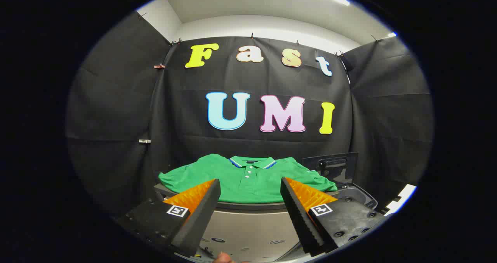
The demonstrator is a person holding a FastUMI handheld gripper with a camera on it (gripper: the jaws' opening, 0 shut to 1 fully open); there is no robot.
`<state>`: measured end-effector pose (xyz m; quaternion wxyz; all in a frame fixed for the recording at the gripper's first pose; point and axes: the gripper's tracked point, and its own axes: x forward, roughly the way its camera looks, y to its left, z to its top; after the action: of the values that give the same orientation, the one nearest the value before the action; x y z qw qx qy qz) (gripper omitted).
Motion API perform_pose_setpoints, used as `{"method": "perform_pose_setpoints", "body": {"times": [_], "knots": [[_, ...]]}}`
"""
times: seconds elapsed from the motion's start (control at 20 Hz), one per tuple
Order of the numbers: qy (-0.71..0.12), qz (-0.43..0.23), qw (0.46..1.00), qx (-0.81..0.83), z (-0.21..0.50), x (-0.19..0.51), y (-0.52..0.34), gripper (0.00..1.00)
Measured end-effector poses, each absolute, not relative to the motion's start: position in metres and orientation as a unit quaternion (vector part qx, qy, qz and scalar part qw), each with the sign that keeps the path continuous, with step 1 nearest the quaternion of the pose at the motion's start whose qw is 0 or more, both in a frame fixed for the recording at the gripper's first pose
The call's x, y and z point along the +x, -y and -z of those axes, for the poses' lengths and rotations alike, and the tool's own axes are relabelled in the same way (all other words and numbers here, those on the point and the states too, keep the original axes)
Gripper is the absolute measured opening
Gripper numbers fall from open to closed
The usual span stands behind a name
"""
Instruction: Put the clothes into the washing machine and then close the washing machine lid.
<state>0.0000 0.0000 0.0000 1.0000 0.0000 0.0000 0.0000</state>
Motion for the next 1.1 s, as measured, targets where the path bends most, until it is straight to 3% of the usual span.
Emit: {"method": "perform_pose_setpoints", "body": {"times": [1.1], "knots": [[-0.016, 0.017, 1.000, -0.002, 0.005, 0.005, 0.012, 0.98]]}}
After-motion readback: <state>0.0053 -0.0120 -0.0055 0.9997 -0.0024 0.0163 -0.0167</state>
